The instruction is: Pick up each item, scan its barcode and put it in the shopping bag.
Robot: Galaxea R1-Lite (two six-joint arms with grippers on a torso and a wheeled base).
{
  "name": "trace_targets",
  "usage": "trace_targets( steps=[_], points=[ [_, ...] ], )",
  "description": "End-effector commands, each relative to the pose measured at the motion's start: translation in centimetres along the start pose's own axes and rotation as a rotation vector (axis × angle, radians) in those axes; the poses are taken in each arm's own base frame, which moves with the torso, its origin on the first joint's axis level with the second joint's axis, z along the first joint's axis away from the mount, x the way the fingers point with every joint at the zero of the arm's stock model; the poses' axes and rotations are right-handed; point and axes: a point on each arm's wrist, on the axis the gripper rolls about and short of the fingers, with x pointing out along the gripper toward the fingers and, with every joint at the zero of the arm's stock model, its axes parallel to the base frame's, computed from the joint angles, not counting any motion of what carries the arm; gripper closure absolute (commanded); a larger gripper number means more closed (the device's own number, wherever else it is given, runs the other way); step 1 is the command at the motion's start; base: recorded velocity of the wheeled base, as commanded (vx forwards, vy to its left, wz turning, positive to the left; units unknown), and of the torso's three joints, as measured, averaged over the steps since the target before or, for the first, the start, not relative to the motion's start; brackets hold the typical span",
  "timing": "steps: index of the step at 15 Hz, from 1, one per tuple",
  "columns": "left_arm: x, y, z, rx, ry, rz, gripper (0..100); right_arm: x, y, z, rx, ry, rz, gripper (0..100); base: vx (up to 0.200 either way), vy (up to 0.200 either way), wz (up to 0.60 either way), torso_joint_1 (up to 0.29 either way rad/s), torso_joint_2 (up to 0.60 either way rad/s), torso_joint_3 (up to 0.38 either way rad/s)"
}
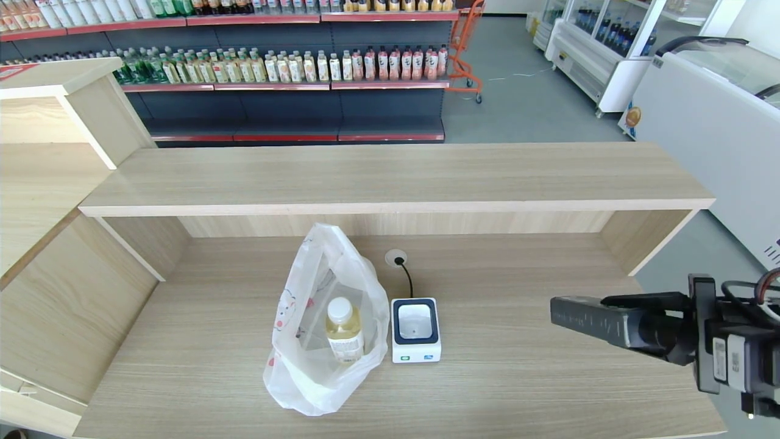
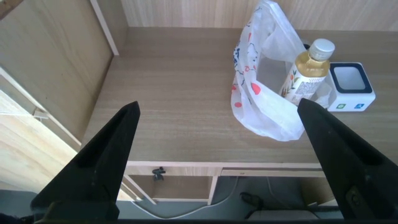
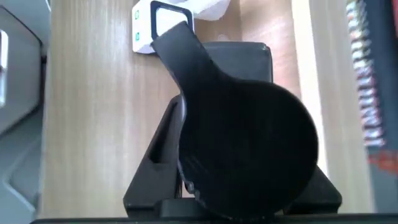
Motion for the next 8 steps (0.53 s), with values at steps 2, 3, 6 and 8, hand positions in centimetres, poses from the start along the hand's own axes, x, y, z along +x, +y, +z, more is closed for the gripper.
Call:
trace_targets(
  steps=[2,3,6,8],
  points=[
    [0.0,0.0,0.0,0.0,-0.001,0.0,0,-0.9,1.0,-0.3,0.612,0.077,-0.006,100,0.0,0.0,0.0,0.0,0.0,0.0],
    [0.0,0.0,0.0,0.0,-0.001,0.0,0,-0.3,0.8,-0.6,0.802,0.07,0.004,100,0.0,0.0,0.0,0.0,0.0,0.0],
    [0.0,0.0,0.0,0.0,-0.001,0.0,0,1.9,0.5,-1.6,1.163,0.044,0.036,100,0.0,0.0,0.0,0.0,0.0,0.0],
    [0.0,0.0,0.0,0.0,-0.001,0.0,0,4.6,0.5,-3.0,1.367,0.037,0.063,100,0.0,0.0,0.0,0.0,0.0,0.0]
  ],
)
